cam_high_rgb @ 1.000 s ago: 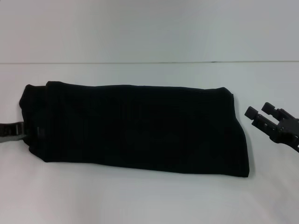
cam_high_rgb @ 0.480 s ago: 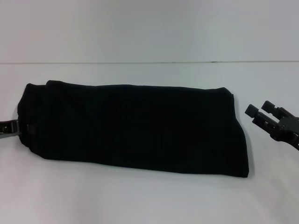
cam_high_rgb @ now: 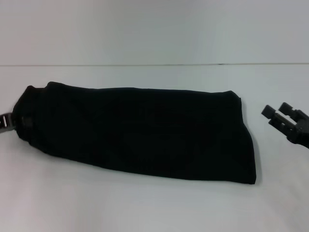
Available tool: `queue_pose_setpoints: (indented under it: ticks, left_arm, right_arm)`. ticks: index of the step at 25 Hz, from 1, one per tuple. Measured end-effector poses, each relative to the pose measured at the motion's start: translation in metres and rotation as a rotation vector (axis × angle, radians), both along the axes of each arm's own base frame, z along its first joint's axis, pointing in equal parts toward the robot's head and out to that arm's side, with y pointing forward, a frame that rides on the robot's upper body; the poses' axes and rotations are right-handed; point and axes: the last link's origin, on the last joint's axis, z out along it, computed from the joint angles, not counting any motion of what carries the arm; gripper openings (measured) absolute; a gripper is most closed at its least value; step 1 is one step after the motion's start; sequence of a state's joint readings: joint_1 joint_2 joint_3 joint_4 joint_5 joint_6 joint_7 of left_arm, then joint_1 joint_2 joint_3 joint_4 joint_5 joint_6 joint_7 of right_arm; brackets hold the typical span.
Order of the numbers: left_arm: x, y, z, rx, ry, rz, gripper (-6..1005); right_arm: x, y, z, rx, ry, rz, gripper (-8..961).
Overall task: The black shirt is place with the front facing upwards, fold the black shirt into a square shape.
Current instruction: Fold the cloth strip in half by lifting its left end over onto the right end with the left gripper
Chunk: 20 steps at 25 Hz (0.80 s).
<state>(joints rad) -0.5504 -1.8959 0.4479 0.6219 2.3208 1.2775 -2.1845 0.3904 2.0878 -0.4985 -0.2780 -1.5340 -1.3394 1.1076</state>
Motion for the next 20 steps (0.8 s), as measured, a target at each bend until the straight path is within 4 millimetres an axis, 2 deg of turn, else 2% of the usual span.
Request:
queue_pose_setpoints:
  ticks: [6,10,16,20]
  left_arm:
    - [0.015,0.003,0.010,0.021,-0.049,-0.056,94]
    - [0.009,-0.004,0.016,0.036,-0.060,-0.043,94]
    - [-0.004,-0.028,0.026,0.095,-0.119,-0.050,94]
    - [0.004,-0.029,0.028,0.118,-0.174,-0.102,95]
  right_arm:
    - [0.014,-0.011,0.011,0.051,0.016,-0.050,776]
    - [0.022,-0.018,0.016,0.078,0.025,-0.078,776]
    - [0.025,-0.023,0.017,0.095,0.037,-0.092,777]
    - [0.023,-0.022,0.017,0.096,0.042,-0.080,777]
